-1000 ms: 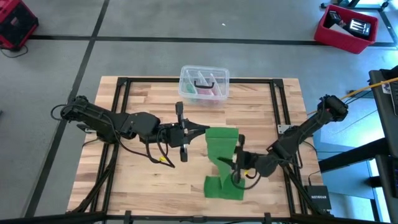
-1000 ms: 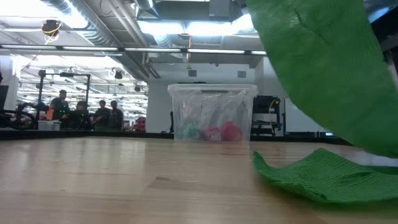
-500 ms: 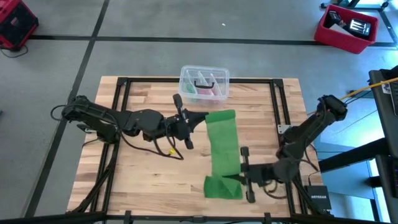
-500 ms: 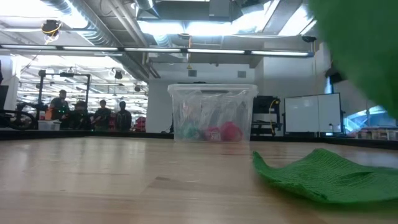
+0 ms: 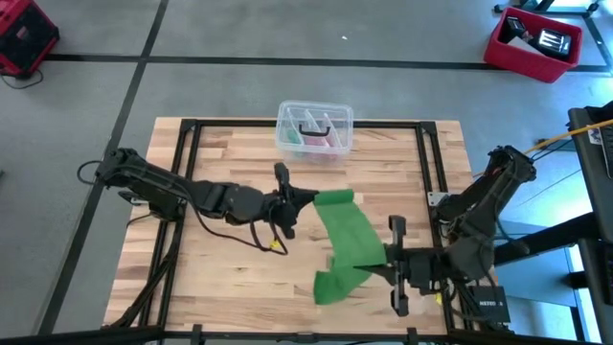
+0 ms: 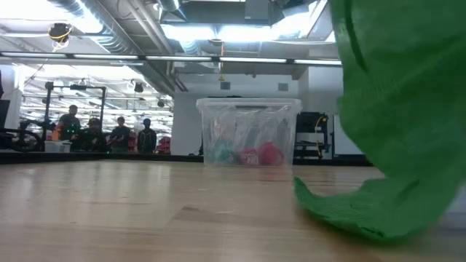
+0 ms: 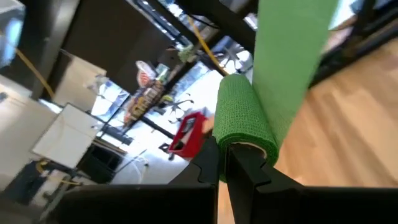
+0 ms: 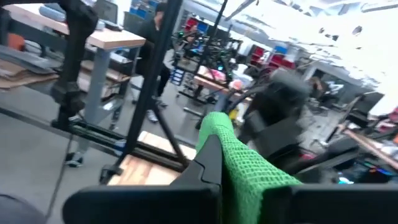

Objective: Roll bandage
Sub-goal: Roll the green bandage

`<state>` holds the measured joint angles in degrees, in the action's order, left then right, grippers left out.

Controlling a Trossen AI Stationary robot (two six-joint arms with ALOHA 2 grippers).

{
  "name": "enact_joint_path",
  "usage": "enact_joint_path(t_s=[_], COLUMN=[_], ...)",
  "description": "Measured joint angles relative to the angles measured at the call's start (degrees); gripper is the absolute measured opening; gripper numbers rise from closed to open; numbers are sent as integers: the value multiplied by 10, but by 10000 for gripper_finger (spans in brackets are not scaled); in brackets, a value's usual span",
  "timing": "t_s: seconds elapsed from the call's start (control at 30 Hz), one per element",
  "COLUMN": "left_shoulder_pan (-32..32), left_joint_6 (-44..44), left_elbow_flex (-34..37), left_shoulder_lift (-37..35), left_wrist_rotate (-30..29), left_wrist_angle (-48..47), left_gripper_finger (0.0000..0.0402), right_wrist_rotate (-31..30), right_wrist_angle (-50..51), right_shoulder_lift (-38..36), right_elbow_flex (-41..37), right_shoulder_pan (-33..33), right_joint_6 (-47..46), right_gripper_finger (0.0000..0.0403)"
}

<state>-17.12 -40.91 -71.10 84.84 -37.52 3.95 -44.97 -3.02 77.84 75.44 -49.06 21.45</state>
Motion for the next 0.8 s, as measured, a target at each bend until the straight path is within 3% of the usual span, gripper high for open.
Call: enact_joint_path(t_s=[0.17,0.4,0.8], left_shoulder_pan=[-20,-65,-123], left_joint_6=[43,64,75], left_elbow_flex=[48,70,70], left_shoulder_lift=[0,13,58], left_wrist_rotate=[18,56,54], left_wrist_angle=[1,0,3], left_gripper_finger=[2,1,2], right_wrist_rotate=[-36,-35,22], right_wrist_angle=[7,28,209], right_shoulder_lift=[-2,-34,-88], right_elbow_flex=[34,45,45], right_shoulder_pan=[0,20,96], right_joint_6=[42,29,-171], right_gripper_finger=[3,3,3])
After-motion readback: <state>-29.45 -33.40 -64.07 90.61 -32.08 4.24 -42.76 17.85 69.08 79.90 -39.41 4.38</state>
